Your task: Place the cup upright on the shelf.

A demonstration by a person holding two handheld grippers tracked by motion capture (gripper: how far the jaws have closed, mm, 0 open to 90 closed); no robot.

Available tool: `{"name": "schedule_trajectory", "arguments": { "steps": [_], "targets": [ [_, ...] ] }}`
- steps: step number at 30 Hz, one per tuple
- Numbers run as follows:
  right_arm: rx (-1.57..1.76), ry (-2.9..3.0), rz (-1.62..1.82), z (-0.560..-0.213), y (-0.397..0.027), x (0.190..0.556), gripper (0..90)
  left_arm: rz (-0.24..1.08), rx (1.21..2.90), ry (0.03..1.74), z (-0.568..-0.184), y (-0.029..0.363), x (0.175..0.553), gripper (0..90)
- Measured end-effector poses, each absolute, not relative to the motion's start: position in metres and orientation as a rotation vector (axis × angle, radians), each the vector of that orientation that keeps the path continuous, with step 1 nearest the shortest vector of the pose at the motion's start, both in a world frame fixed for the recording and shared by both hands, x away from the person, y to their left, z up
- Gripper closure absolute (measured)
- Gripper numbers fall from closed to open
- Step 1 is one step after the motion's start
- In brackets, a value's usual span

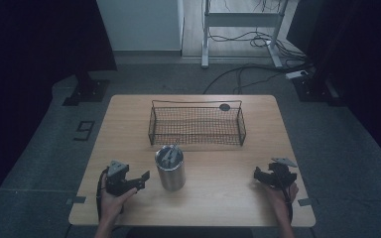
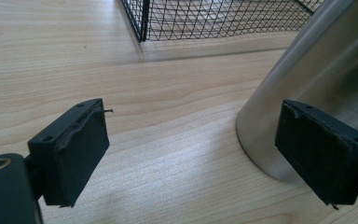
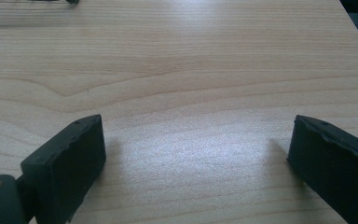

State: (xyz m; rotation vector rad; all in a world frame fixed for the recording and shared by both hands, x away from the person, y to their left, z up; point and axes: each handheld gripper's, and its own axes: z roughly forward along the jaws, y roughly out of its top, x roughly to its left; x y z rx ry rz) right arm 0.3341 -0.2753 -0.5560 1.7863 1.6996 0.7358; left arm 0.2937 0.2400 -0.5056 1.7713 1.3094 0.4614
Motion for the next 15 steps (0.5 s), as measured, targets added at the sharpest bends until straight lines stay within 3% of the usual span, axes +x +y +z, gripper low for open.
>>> {"name": "schedule_trajectory", "arguments": {
  "steps": [15],
  "targets": [
    [1.784, 1.701, 0.738, -0.556, -0.275, 0.334, 4.1, 0.454, 1.724, 1.193, -0.475, 0.234, 0.275, 7.8]
  ]
}}
